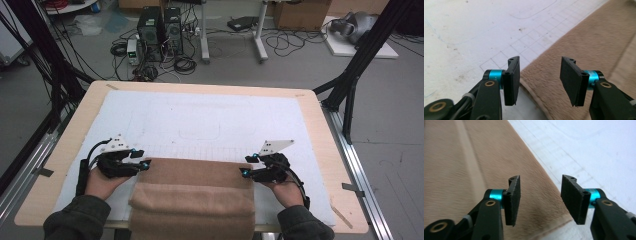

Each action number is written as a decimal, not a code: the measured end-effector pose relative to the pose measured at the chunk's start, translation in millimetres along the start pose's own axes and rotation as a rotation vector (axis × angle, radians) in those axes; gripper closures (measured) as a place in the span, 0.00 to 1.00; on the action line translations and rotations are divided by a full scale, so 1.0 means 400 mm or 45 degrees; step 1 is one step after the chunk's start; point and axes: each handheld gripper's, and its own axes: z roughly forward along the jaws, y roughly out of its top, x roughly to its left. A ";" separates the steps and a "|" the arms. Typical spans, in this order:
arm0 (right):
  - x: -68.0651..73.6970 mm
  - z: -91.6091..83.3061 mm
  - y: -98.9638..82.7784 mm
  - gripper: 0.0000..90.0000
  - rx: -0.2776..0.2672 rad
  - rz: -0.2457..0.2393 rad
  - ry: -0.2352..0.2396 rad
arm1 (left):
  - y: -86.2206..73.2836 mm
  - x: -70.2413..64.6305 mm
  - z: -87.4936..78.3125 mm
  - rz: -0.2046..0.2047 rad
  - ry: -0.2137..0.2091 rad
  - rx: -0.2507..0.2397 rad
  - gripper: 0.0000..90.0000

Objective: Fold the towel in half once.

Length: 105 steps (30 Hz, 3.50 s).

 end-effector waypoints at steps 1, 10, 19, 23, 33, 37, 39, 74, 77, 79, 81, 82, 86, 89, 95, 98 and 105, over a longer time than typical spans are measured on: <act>-0.007 0.008 -0.004 0.52 0.016 0.005 -0.003 | -0.003 0.008 0.013 -0.015 -0.003 0.018 0.54; -0.049 0.057 -0.038 0.58 0.106 0.059 0.029 | -0.016 0.026 0.057 -0.031 -0.052 0.149 0.69; -0.058 0.066 -0.001 0.92 0.105 -0.002 0.107 | 0.009 0.037 0.056 -0.031 0.027 0.113 0.92; -0.093 0.064 0.051 0.94 0.093 -0.006 0.077 | 0.060 0.073 0.056 -0.073 0.096 0.051 0.93; -0.230 -0.017 0.269 0.94 -0.024 -0.025 -0.115 | 0.313 0.158 0.016 -0.025 0.211 -0.106 0.94; -0.267 -0.052 0.339 0.93 -0.081 -0.022 -0.159 | 0.366 0.188 0.007 -0.053 0.214 -0.153 0.92; -0.276 -0.048 0.344 0.73 -0.120 -0.025 -0.207 | 0.358 0.198 0.018 -0.074 0.246 -0.107 0.79; -0.186 0.151 0.088 0.88 0.149 0.103 -0.067 | 0.086 0.143 0.131 -0.043 0.078 0.143 0.91; -0.181 0.145 0.093 0.94 0.153 0.092 -0.044 | 0.090 0.139 0.124 -0.034 0.080 0.140 0.95; -0.180 0.133 0.096 0.95 0.141 0.083 -0.031 | 0.094 0.138 0.111 -0.035 0.075 0.116 0.96; -0.177 0.115 0.100 0.95 0.107 0.088 -0.020 | 0.101 0.134 0.093 -0.036 0.070 0.065 0.96; -0.175 0.105 0.102 0.95 0.079 0.095 -0.011 | 0.105 0.132 0.082 -0.039 0.068 0.041 0.97; -0.156 0.059 0.117 0.95 0.017 0.073 0.013 | 0.113 0.118 0.040 -0.029 0.051 -0.014 0.97; -0.130 0.023 0.125 0.95 -0.015 0.043 0.032 | 0.116 0.098 0.007 -0.003 0.043 -0.067 0.97; -0.059 -0.041 0.114 0.95 -0.090 -0.022 0.058 | 0.089 0.038 -0.059 0.070 0.040 -0.121 0.97; -0.023 -0.061 0.098 0.95 -0.112 -0.047 0.077 | 0.063 0.003 -0.088 0.096 0.039 -0.125 0.97; 0.084 -0.113 0.047 0.95 -0.147 -0.105 0.141 | -0.028 -0.093 -0.171 0.099 0.000 -0.148 0.98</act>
